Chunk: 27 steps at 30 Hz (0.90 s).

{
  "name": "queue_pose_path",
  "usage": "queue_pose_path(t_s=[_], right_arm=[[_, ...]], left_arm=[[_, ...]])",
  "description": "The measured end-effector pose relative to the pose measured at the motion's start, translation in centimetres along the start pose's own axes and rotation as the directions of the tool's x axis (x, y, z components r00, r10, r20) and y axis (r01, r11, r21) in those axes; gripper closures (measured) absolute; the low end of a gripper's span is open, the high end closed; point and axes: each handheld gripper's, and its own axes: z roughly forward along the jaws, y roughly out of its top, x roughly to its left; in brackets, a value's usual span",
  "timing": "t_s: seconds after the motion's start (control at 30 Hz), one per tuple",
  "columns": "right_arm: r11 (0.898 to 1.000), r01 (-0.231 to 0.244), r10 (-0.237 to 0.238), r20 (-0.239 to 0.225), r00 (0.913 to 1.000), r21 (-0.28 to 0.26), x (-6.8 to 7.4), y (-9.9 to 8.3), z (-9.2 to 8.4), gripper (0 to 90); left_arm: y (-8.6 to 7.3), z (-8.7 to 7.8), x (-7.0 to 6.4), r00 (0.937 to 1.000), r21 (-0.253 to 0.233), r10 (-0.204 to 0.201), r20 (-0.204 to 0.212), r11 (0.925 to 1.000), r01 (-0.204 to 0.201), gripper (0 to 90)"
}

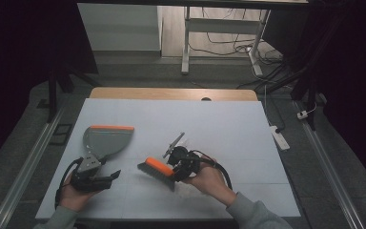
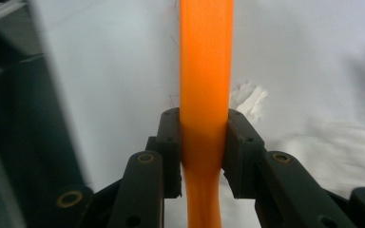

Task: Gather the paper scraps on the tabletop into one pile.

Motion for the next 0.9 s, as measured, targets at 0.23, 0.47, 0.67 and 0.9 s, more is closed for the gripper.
queue_pose_path(t_s=[0.23, 0.47, 0.67, 0.9], right_arm=[[0.991, -0.117, 0.122, 0.088, 0.9886, -0.058, -4.0, -1.0, -1.7, 70.8], [0.973, -0.113, 0.121, 0.032, 0.9921, -0.201, -3.1, -2.7, -6.7, 70.8], [0.993, -0.03, 0.027, -0.036, 0.999, -0.11, -0.8, -4.5, -6.9, 70.8], [0.993, 0.105, -0.101, -0.07, 0.9925, 0.062, 2.6, -5.2, -4.0, 70.9]], left_arm=[[0.0, 0.1, 0.1, 1.0, 0.002, 0.001, 0.003, 1.0, -0.001, 29.6], [0.0, 0.1, 0.0, 1.0, 0.006, 0.002, 0.004, 1.0, -0.002, 29.5], [0.0, 0.1, -0.1, 1.0, 0.005, 0.004, 0.002, 1.0, -0.004, 29.5], [0.1, 0.2, -0.2, 1.0, 0.006, 0.005, 0.0, 1.0, -0.005, 29.5]])
